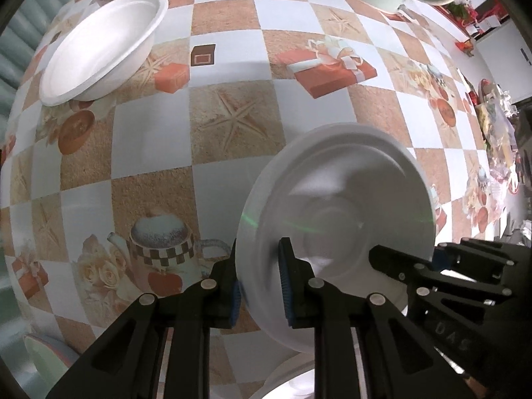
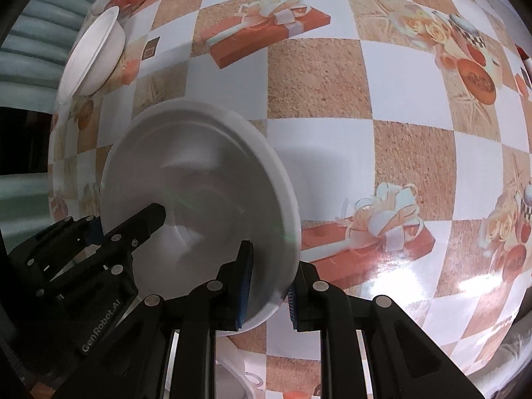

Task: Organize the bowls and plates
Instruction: 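Lift the second white bowl with both grippers and carry it over the stack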

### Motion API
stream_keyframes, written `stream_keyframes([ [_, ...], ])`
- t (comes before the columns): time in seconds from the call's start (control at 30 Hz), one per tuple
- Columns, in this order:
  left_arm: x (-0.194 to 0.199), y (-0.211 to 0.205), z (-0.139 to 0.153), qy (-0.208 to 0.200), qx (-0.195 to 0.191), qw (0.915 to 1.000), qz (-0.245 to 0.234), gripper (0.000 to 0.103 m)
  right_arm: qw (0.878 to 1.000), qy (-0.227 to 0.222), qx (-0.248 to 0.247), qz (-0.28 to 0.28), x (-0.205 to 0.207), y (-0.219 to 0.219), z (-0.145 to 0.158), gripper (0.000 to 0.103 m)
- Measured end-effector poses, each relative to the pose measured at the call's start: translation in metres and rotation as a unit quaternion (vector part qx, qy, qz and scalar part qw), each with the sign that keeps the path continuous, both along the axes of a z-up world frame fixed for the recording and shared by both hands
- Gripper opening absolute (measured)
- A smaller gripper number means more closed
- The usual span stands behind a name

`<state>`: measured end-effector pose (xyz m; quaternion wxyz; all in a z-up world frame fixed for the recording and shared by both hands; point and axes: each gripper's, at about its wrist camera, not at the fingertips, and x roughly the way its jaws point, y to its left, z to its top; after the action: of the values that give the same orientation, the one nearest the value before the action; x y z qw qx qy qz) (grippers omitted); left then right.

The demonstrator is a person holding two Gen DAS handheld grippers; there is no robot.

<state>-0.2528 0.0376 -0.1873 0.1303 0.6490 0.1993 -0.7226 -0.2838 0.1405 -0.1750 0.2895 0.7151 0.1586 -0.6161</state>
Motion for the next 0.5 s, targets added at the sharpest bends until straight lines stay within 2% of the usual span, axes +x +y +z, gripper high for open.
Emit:
stream_keyframes([
  [0.07,-0.003,0.001,0.004,0.003,-0.007,0.9999,-0.007,0.021,1.000,0.000,-0.002,-0.002,0.000,0.002,0.003,0.020],
  [0.17,0.008,-0.005,0.018,0.007,-0.011,0.9998,-0.011,0.021,1.000,0.002,-0.004,-0.008,-0.007,0.008,0.011,0.020],
  [0.2,0.027,-0.009,0.024,0.009,-0.011,0.9998,-0.012,0.021,1.000,0.002,-0.005,-0.009,-0.007,0.010,0.013,0.020],
  [0.27,0.026,-0.009,0.031,0.012,-0.013,0.9998,-0.011,0.021,1.000,0.003,-0.007,-0.011,-0.014,0.010,0.017,0.020],
  [0.5,0.040,-0.007,0.076,0.035,-0.024,0.9991,-0.009,0.021,0.999,0.018,-0.023,-0.015,-0.021,0.015,0.056,0.020],
])
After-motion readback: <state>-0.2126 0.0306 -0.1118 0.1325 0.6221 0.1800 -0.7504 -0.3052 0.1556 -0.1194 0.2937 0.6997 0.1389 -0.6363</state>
